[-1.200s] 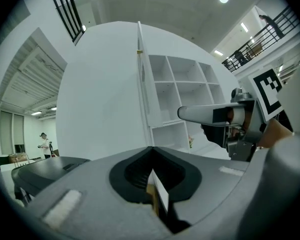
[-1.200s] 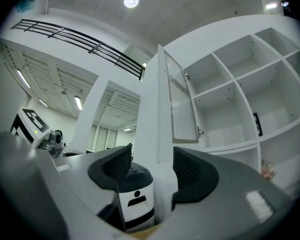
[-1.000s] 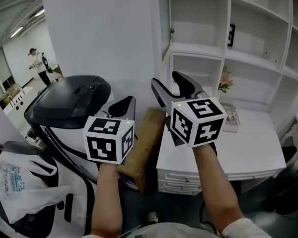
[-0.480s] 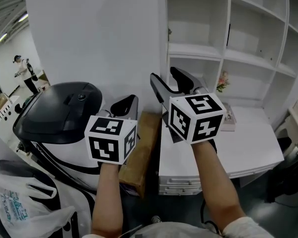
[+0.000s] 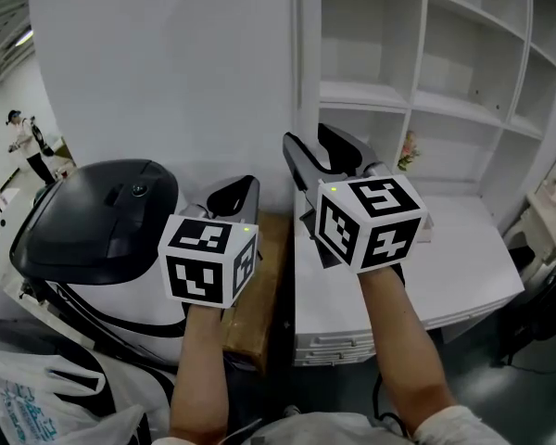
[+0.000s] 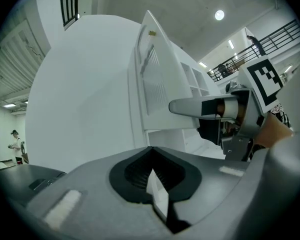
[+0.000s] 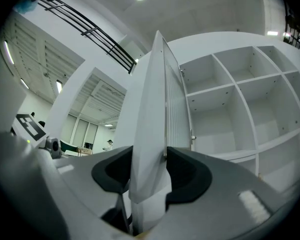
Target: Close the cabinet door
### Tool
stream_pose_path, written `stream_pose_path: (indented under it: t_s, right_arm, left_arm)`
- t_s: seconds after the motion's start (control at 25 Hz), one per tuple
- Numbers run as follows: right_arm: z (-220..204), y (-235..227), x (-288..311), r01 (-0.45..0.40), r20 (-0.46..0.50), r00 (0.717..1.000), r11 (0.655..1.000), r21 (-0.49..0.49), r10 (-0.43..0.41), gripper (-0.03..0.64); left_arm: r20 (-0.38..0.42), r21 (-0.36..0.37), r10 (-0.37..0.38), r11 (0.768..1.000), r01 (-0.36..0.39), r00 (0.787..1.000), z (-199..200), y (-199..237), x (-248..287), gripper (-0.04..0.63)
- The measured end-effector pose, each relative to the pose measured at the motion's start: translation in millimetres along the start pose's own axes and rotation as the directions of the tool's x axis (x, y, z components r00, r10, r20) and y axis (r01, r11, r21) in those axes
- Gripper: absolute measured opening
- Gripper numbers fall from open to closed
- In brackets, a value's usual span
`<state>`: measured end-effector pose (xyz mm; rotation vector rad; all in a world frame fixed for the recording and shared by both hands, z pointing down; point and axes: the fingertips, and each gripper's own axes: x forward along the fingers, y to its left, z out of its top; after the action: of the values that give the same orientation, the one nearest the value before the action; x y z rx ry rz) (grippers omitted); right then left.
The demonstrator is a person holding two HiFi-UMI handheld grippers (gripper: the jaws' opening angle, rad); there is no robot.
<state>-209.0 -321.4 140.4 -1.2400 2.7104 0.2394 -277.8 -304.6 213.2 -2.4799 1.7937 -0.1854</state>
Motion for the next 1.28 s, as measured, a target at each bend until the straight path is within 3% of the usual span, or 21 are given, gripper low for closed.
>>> stream_pose_path:
  t_s: [0.6, 1.28]
  right_arm:
    - [4, -31, -22, 0.008, 0.001, 1.0, 0.999, 0.034, -0.008, 0.158]
    - [6, -74, -44, -0.001, 0.016, 1.0, 0.999, 0.048, 0.001, 0.121]
  left_arm:
    - [0.016, 0.024, -0.061, 0.998, 0.061, 0.998, 8, -32, 20, 0.0]
    - [0.017, 0.046, -0.076, 0.996, 0.075, 0.997, 14, -65, 48, 0.0]
